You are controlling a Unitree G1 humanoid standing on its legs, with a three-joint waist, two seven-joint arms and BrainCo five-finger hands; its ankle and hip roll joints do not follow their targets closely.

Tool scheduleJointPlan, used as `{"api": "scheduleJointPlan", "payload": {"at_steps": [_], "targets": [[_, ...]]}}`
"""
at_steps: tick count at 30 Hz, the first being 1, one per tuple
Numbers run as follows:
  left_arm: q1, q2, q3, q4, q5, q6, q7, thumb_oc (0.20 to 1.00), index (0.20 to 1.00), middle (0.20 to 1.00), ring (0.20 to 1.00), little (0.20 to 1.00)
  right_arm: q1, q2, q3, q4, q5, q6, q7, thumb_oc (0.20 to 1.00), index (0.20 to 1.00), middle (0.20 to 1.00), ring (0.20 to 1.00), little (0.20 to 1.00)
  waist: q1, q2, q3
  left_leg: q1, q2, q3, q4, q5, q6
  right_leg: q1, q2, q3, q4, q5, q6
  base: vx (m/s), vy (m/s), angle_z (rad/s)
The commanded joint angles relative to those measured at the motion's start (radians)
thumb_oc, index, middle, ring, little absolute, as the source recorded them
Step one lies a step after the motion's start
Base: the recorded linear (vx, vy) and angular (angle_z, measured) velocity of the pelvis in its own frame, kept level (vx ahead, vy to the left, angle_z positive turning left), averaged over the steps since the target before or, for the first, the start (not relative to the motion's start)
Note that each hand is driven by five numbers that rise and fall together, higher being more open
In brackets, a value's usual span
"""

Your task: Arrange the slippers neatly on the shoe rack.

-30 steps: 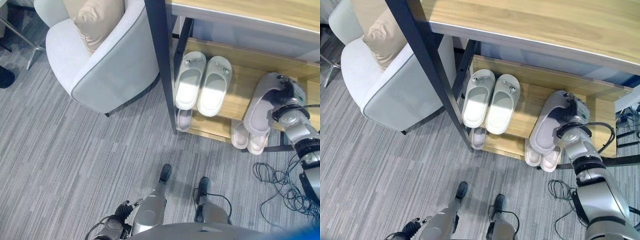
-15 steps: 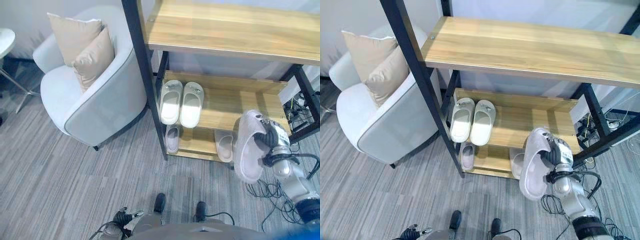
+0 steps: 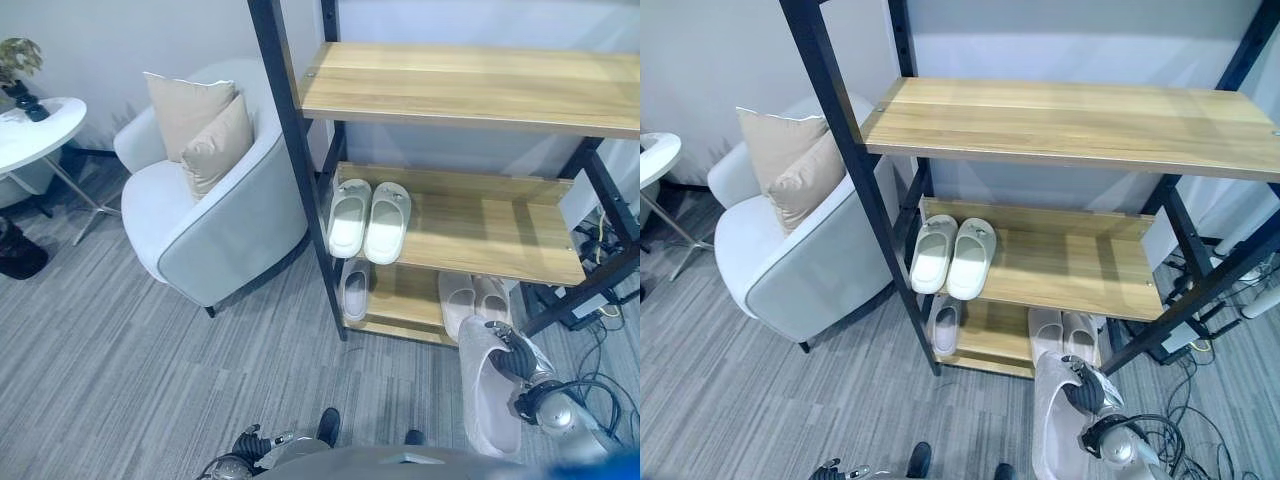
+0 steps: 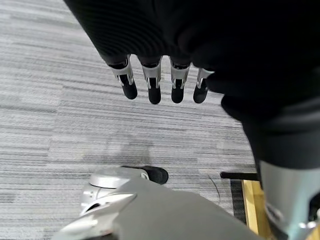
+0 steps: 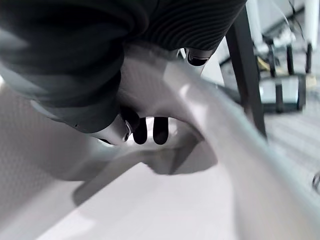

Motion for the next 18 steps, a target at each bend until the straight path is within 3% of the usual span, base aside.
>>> {"api": "scheduleJointPlan", "payload": {"at_steps": [1, 5, 7, 8, 15, 16, 18], "targets": [[-0.058, 0.002, -0.003, 0.049, -0.012, -0.010, -0.017, 1.000, 1.000, 1.000, 1.000, 1.000, -0.039, 0.026, -0.042, -0.065, 0.115, -0.025, -0.010, 0.200, 0.200, 0.200, 0.200, 0.200, 0.004, -0.085, 0.006, 0.018, -0.012, 0.095, 0.046, -0.105, -0.003, 0.030, -0.031, -0.033, 0.082, -0.106, 0.031, 0.02, 0.023, -0.12], [-0.074, 0.024, -0.013, 0.031, 0.000, -0.014, -0.014, 1.000, 1.000, 1.000, 1.000, 1.000, -0.059, 0.024, -0.026, -0.058, 0.133, -0.025, 0.011, 0.200, 0.200, 0.200, 0.200, 0.200, -0.006, -0.083, 0.018, 0.026, -0.014, 0.114, 0.085, -0.134, 0.008, 0.008, -0.045, -0.025, 0.162, -0.133, 0.029, 0.02, 0.050, -0.20], [-0.104, 0.046, -0.041, 0.000, 0.020, -0.021, -0.002, 1.000, 1.000, 1.000, 1.000, 1.000, -0.105, -0.008, 0.000, -0.074, 0.125, -0.025, 0.012, 0.200, 0.200, 0.200, 0.200, 0.200, -0.012, -0.085, 0.081, -0.028, -0.020, 0.127, 0.179, -0.158, 0.015, -0.071, -0.069, -0.012, 0.274, -0.154, 0.029, -0.31, 0.084, -0.16], [-0.135, 0.063, -0.035, -0.005, -0.017, -0.027, 0.021, 1.000, 1.000, 1.000, 1.000, 1.000, -0.189, -0.025, 0.024, -0.071, 0.128, -0.018, -0.007, 0.200, 0.200, 0.200, 0.200, 0.200, -0.007, -0.092, 0.174, -0.167, -0.033, 0.130, 0.315, -0.174, 0.017, -0.198, -0.095, 0.001, 0.401, -0.167, 0.023, -0.47, 0.091, -0.12], [-0.142, 0.078, -0.039, -0.024, -0.094, -0.055, 0.072, 1.000, 1.000, 1.000, 1.000, 1.000, -0.349, -0.040, 0.105, -0.059, 0.121, 0.003, -0.081, 0.200, 0.200, 0.200, 0.200, 0.200, 0.032, -0.114, 0.247, -0.493, -0.048, 0.122, 0.601, -0.238, 0.035, -0.519, -0.129, 0.046, 0.692, -0.254, -0.011, -0.18, 0.030, -0.01], [-0.151, 0.091, -0.050, -0.045, -0.110, -0.065, 0.085, 1.000, 1.000, 1.000, 1.000, 1.000, -0.388, -0.056, 0.122, -0.071, 0.105, 0.003, -0.105, 0.200, 0.200, 0.200, 0.200, 0.200, 0.045, -0.122, 0.268, -0.578, -0.054, 0.115, 0.699, -0.291, 0.040, -0.605, -0.137, 0.062, 0.790, -0.309, -0.014, -0.14, -0.046, 0.06], [-0.177, 0.113, -0.060, -0.087, -0.149, -0.082, 0.104, 1.000, 1.000, 1.000, 1.000, 1.000, -0.457, -0.079, 0.120, -0.087, 0.112, 0.001, -0.150, 0.200, 0.200, 0.200, 0.200, 0.200, 0.056, -0.122, 0.291, -0.734, -0.071, 0.103, 0.831, -0.325, 0.048, -0.764, -0.150, 0.080, 0.929, -0.358, -0.035, -0.14, -0.031, 0.22]]}}
